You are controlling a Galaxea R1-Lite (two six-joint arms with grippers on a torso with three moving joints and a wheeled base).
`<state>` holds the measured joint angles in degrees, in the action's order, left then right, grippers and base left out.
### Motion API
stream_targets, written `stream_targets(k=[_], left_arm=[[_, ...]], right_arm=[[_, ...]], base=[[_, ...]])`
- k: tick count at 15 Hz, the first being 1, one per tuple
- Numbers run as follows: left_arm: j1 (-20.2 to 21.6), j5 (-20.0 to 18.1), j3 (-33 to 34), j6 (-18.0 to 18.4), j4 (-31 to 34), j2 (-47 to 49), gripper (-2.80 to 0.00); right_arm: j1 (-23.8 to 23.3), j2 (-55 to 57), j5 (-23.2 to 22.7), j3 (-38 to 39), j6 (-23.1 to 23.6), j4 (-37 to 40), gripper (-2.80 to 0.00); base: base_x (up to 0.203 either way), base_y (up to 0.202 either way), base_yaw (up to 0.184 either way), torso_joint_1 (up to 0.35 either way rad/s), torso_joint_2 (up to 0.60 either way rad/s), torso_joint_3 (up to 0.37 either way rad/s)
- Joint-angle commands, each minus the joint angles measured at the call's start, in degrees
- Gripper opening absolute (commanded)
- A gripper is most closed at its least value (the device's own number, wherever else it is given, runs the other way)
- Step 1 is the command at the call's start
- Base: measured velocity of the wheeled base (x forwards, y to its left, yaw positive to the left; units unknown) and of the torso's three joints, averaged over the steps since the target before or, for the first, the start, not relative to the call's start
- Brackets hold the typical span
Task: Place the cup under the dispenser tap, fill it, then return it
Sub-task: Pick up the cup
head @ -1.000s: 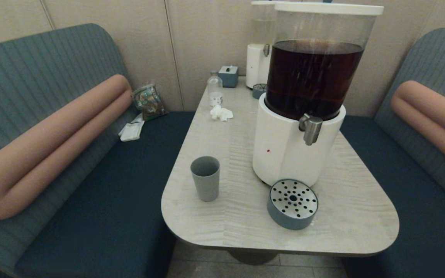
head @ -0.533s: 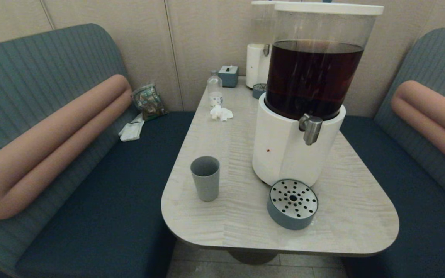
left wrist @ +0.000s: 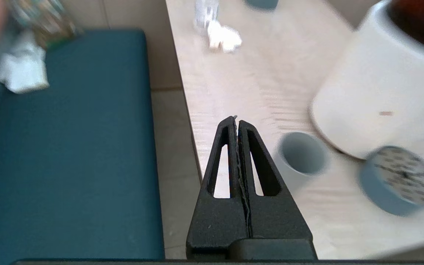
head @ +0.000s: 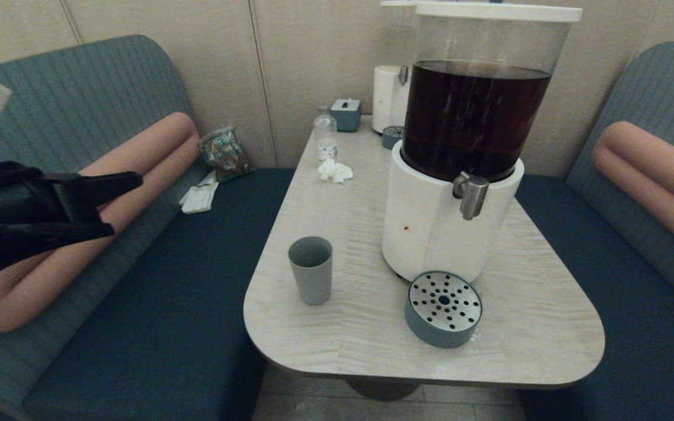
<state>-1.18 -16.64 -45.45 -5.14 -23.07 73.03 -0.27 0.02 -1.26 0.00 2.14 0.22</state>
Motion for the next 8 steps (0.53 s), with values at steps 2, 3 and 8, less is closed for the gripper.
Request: stream_targets(k=[2,3,8], left_arm=[[-0.73,-0.75,0.55,0.06,-12.28,18.40,-2.80],[-1.19,-1.00,1.14,0.27,-15.19,21.41,-2.80],[-2.62,-1.61,6.44,3.08,-29.09,33.88,-2.80]], right_arm=[[0.00,-0.02,0.03,0.00,0.06,0.04,-2.80],[0.00,-0.02,-0.05,0.00,0.06,0.04,-2.80],[0.00,-0.02,-0.04,0.00,0.06,0.04,-2.80]], base=[[0.000,0.000,0.000,0.000,0.00,0.000],[0.000,0.000,0.000,0.000,0.00,0.000],[0.000,0.000,0.000,0.000,0.00,0.000]])
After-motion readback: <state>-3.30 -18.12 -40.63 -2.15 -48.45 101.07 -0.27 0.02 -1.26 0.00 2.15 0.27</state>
